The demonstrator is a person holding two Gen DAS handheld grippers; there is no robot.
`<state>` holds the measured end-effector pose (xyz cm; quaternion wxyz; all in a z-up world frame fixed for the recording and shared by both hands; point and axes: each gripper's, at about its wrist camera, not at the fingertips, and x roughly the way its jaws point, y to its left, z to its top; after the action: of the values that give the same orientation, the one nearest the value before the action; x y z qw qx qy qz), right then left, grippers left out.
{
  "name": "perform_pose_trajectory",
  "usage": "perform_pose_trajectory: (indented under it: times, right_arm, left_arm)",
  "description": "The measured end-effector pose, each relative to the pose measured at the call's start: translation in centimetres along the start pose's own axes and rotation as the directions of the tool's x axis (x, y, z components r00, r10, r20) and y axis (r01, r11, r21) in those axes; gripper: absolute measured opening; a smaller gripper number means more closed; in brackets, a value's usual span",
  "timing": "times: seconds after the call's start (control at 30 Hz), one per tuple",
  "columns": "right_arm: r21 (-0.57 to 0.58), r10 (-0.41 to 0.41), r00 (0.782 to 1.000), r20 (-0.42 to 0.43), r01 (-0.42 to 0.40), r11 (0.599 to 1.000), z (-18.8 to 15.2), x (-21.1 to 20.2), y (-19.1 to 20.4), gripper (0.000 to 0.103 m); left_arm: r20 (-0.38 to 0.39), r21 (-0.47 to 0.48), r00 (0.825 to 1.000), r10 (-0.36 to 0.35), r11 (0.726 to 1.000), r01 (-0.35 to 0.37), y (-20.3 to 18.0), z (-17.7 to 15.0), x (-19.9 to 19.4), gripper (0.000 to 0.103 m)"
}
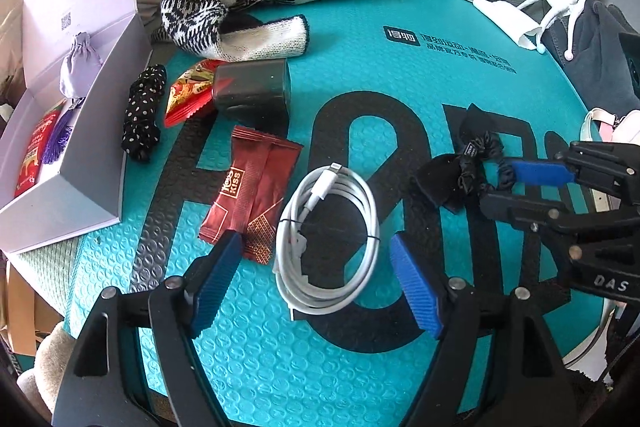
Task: Organize objects
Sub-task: 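Lift the black bow with the right gripper while the left moves over the white cable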
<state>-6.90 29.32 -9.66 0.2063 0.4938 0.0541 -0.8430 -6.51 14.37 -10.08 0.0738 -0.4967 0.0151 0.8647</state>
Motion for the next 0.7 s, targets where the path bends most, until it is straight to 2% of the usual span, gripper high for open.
perform_pose_trajectory:
  times: [0.03,0.07,0.2,0.27,0.33,0.53,0.57,0.6,0.7]
  right_arm:
    - [0.004,-0.003,1.000,0.007,0.003,1.000,0.0,0.0,0.0,0.062]
    - [0.006,0.002,1.000,0.017,-0.002,1.000,0.1,-0.1,0.0,0.065]
    - [0.006,0.008,0.999,0.031,-0.008,1.000,0.5,0.2,0.2,0.065]
    - [0.001,-0.004,0.999,0.032,0.004,1.000,0.8,0.7,0.3,0.065]
    - [0.002,-0.018,0.999,0.029,0.018,1.000,1.2,1.2,0.3,0.065]
    - [-0.004,-0.045,0.998,0.038,0.045,0.999,1.5,1.9,0.3,0.065]
    - [-0.009,-0.052,0.998,0.041,0.052,0.999,1.5,1.9,0.4,0.060]
    - [-0.015,-0.060,0.997,0.044,0.061,0.998,1.5,1.9,0.4,0.047]
    - [-0.022,-0.067,0.997,0.049,0.069,0.997,1.5,1.8,0.4,0.027]
  left_arm:
    - [0.004,0.007,1.000,0.009,1.000,-0.009,0.0,0.0,0.1,0.075]
    - [0.009,0.016,1.000,0.017,1.000,-0.017,-0.1,0.0,0.2,0.075]
    - [0.022,0.016,1.000,0.013,1.000,-0.013,0.1,0.1,0.2,0.071]
    - [0.033,0.010,0.999,0.013,1.000,-0.013,0.4,0.1,0.0,0.059]
    - [0.038,0.006,0.999,0.013,1.000,-0.013,0.6,0.1,0.0,0.054]
    - [0.048,-0.001,0.999,0.004,1.000,-0.004,0.9,0.1,-0.3,0.049]
    - [0.052,-0.006,0.999,-0.002,1.000,0.002,1.0,0.1,-0.4,0.049]
    - [0.054,-0.010,0.999,-0.007,1.000,0.007,1.1,0.1,-0.4,0.049]
    - [0.059,-0.017,0.998,-0.012,1.000,0.013,1.3,0.1,-0.7,0.049]
